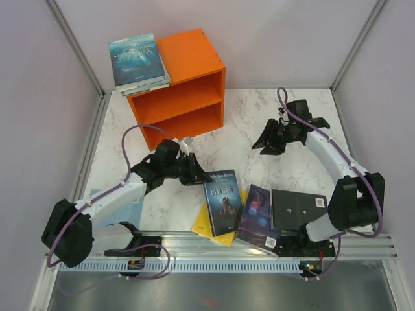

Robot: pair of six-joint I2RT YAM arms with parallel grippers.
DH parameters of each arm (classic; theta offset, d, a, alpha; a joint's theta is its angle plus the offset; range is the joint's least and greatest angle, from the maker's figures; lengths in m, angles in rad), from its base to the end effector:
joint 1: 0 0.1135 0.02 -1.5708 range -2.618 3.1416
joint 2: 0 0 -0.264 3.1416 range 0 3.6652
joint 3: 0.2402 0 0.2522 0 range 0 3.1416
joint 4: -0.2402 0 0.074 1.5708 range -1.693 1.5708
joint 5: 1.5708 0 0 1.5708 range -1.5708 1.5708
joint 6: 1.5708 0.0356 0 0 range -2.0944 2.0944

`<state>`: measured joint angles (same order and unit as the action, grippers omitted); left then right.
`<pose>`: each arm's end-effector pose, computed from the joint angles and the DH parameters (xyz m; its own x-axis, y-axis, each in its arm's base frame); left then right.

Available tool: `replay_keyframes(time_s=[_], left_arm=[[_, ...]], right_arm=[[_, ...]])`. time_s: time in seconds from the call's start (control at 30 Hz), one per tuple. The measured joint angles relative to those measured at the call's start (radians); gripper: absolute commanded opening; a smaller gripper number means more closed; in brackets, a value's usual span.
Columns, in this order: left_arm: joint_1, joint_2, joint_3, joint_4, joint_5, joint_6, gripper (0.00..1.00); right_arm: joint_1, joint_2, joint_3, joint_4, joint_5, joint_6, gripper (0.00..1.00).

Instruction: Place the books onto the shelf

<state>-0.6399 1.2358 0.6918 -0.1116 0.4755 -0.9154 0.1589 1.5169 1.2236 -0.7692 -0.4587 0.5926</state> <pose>0.1969 -0.1669 0.2230 -0.9497 -0.1717 -0.2619 0.1133 0.5912 -0.7985 0.3028 0.0645 0.2712 -0.9136 0.3608 -0.1877 0.1876 0.7833 0.5927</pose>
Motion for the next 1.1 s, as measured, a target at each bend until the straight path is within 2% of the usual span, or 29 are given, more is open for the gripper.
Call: replay_keyframes(time_s=[0.17, 0.27, 0.4, 0.5, 0.63, 0.73, 1.1], left_arm=[[0.084, -0.134, 0.118, -0.235, -0.046, 0.098, 0.02], [0.156, -0.201, 0.187, -0.309, -0.033, 0.105, 0.02], [0.243, -0.235, 0.289, -0.333, -0.020, 0.107, 0.02], [0.273, -0.225, 0.354, -0.338, -0.020, 0.108, 0.02], [0.301, -0.198, 0.428, -0.362, -0.012, 0.110, 0.02], [0.315, -0.182, 0.464, -0.370, -0.009, 0.110, 0.02], [0.379, -0.179, 0.504, -0.380, 0.001, 0.111, 0.02]], right_arm=[[0.000, -0.026, -0.080, 0.234, -0.178, 0.119, 0.55], [0.010, -0.036, -0.139, 0.405, -0.287, 0.229, 0.59], [0.082, -0.035, -0.155, 0.642, -0.375, 0.367, 0.62], [0.156, -0.034, -0.151, 0.789, -0.417, 0.444, 0.62], [0.186, -0.032, -0.151, 0.934, -0.450, 0.531, 0.62], [0.180, -0.028, -0.151, 0.991, -0.459, 0.562, 0.62], [0.180, -0.010, -0.153, 1.022, -0.534, 0.575, 0.66]])
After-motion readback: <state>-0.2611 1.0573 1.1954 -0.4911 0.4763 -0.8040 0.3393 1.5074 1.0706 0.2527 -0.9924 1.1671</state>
